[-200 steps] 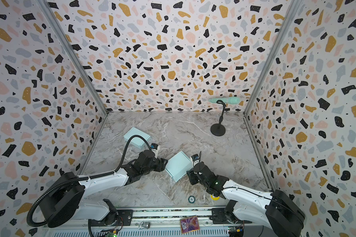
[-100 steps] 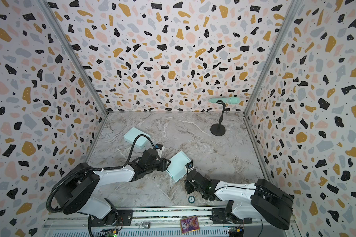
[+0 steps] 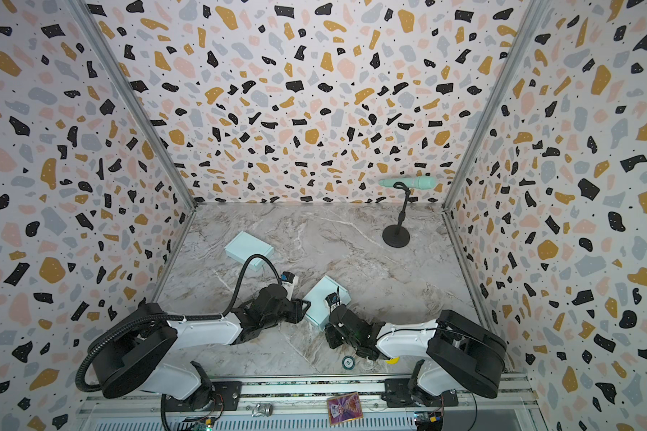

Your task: Fold the paper box

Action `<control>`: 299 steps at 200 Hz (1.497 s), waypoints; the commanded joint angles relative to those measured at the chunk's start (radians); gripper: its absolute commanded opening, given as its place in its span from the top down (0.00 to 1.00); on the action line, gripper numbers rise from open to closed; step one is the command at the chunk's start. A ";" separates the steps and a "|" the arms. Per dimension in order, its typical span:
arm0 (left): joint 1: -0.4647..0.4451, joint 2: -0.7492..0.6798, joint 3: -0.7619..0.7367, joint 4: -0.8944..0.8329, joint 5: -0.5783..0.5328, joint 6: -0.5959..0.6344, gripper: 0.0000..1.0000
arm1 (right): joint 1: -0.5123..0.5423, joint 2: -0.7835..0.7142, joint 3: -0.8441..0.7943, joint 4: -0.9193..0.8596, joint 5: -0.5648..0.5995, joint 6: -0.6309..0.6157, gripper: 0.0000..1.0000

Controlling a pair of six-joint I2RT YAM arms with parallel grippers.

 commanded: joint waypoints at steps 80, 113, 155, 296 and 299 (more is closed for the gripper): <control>-0.098 -0.064 -0.089 0.092 0.062 -0.140 0.51 | 0.007 -0.004 0.003 0.080 -0.049 0.000 0.85; 0.040 -0.121 -0.104 0.053 0.111 -0.083 0.34 | -0.075 -0.154 -0.129 0.014 -0.058 0.044 0.82; 0.122 -0.108 0.014 -0.067 0.138 0.041 0.24 | -0.265 -0.331 -0.157 -0.072 -0.100 0.006 0.79; 0.137 0.250 0.236 0.075 0.244 0.051 0.39 | -0.406 0.077 0.061 0.136 -0.206 -0.099 0.87; 0.137 0.251 0.236 0.078 0.248 0.050 0.40 | -0.399 0.084 0.066 0.136 -0.204 -0.099 0.87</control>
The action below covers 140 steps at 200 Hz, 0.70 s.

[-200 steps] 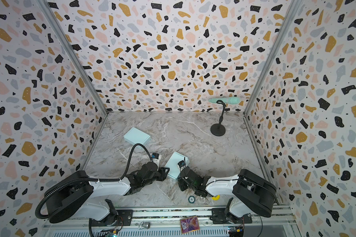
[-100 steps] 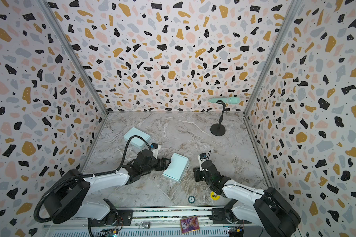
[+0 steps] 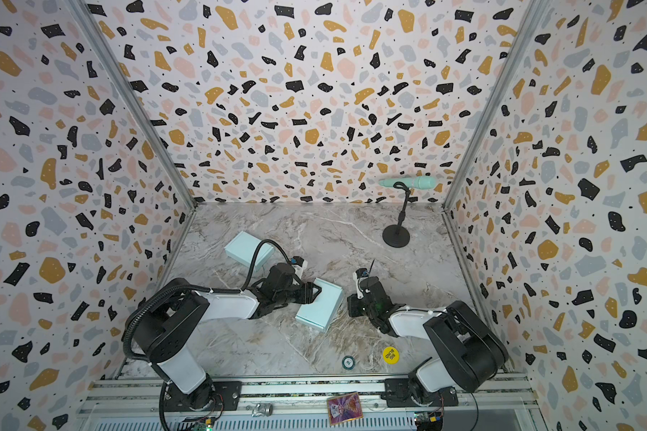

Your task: Fold the paper box

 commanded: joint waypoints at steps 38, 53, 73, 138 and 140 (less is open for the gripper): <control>-0.025 0.038 0.031 0.079 0.047 -0.013 0.42 | 0.109 0.092 0.103 0.058 0.002 0.010 0.87; -0.033 0.053 0.046 0.078 0.049 -0.013 0.43 | 0.132 0.095 0.110 0.054 0.013 0.014 0.87; -0.035 0.063 0.058 0.074 0.050 -0.012 0.43 | 0.145 0.087 0.103 0.049 0.022 0.021 0.87; 0.018 0.032 0.109 -0.058 -0.046 0.038 0.31 | 0.144 -0.088 0.009 -0.058 0.088 0.029 0.77; 0.020 0.026 0.110 -0.067 -0.057 0.043 0.30 | 0.144 -0.095 0.009 -0.064 0.090 0.027 0.76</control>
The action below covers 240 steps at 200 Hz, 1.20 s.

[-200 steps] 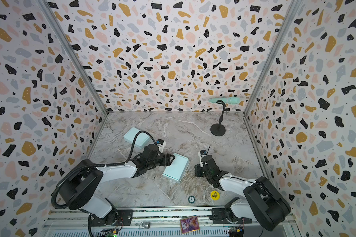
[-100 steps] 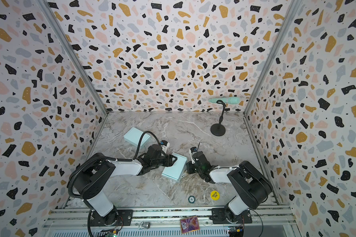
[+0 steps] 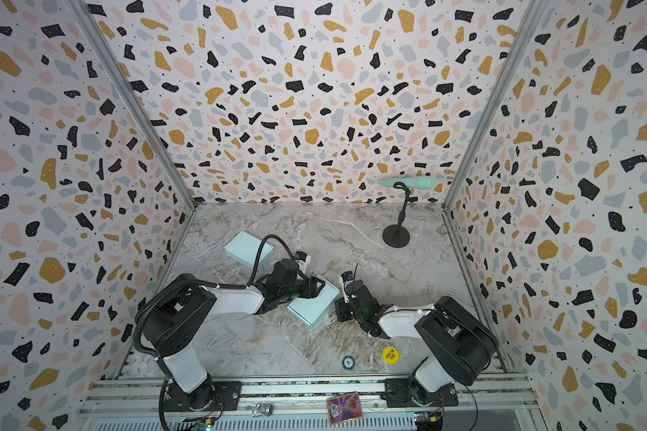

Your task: Fold the paper box

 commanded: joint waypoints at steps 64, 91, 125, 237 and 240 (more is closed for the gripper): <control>0.009 -0.384 -0.056 -0.320 -0.255 0.078 0.17 | -0.102 -0.236 0.054 -0.234 -0.031 -0.141 0.39; -0.067 -0.540 -0.163 -0.357 -0.313 0.004 0.16 | -0.139 -0.204 0.159 -0.289 -0.085 -0.242 0.21; -0.203 -0.692 -0.282 -0.361 -0.403 -0.154 0.17 | -0.155 -0.076 0.311 -0.343 -0.163 -0.339 0.10; -0.382 -0.570 -0.444 -0.021 -0.458 -0.419 0.25 | -0.172 0.148 0.389 -0.312 -0.341 -0.373 0.03; -0.382 -0.567 -0.441 -0.021 -0.460 -0.417 0.26 | -0.172 0.150 0.386 -0.308 -0.346 -0.369 0.03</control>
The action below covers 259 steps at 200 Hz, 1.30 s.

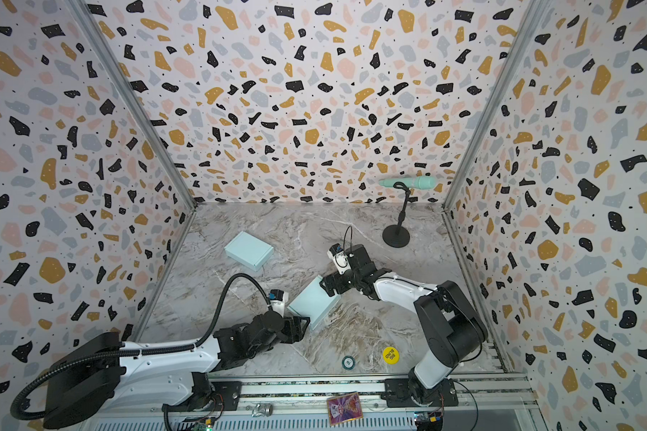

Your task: Fold the paper box

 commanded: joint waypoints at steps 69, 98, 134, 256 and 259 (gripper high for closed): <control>0.107 0.121 0.020 0.246 0.059 0.007 0.35 | 0.006 -0.028 -0.088 0.049 -0.115 0.023 0.16; 0.172 0.174 0.061 0.265 0.113 0.049 0.37 | 0.008 -0.046 -0.123 0.076 -0.128 0.041 0.26; 0.260 0.289 0.161 0.287 0.207 0.133 0.38 | 0.004 -0.009 -0.086 0.100 -0.147 0.056 0.33; 0.489 0.741 0.689 0.164 0.361 0.306 0.42 | -0.084 0.368 0.370 0.060 -0.221 0.075 0.34; 0.492 0.747 0.701 0.158 0.363 0.309 0.41 | -0.085 0.373 0.377 0.059 -0.220 0.076 0.34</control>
